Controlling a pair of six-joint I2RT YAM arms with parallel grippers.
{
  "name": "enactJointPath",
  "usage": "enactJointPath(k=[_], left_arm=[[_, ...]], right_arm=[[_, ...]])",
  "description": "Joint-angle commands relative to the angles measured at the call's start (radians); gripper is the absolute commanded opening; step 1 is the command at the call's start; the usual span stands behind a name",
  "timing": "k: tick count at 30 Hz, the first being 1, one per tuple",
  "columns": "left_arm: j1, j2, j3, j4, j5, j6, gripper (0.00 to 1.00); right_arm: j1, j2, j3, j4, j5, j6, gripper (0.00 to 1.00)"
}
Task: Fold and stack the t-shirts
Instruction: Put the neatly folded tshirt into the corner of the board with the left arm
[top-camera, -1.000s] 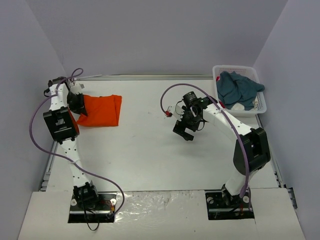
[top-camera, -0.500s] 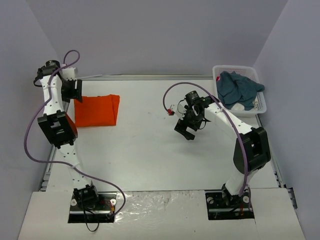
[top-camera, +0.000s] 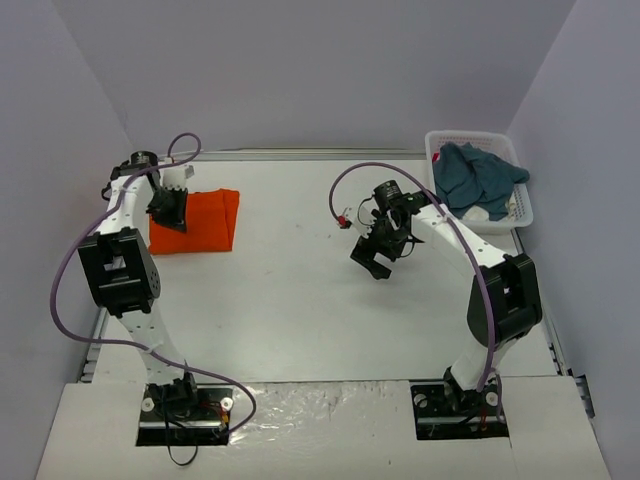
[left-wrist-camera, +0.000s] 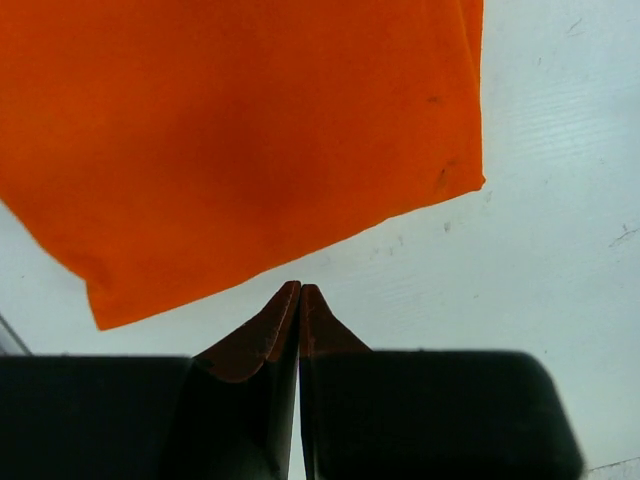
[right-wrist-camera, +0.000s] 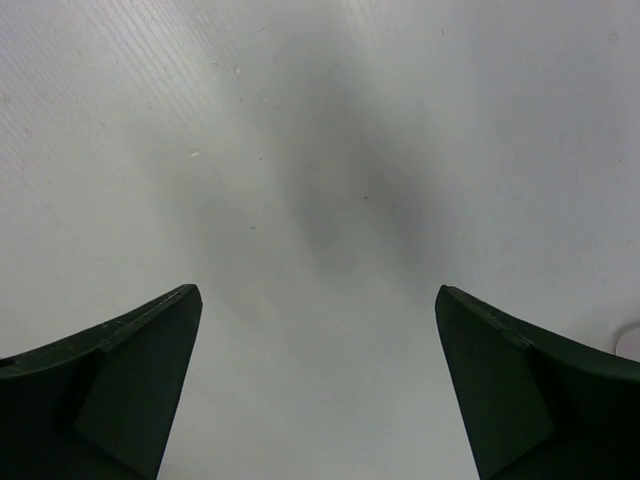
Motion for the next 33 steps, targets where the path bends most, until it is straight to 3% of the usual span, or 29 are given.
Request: enactJointPath(k=[1,17,33], left_arm=[[-0.019,-0.032,-0.014,0.114,-0.004,-0.017,0.02],[-0.077,0.175,0.057,0.139,-0.045,-0.089,0.02],[-0.076,0.192,0.023,0.171,-0.155,-0.028,0.02]], right_arm=[[-0.016,0.013,-0.007,-0.028,-0.027,0.011,1.0],[-0.035,0.026,-0.013,-0.026,-0.039,0.003,1.0],[-0.045,0.056,0.004,-0.032,-0.044,0.006,1.0]])
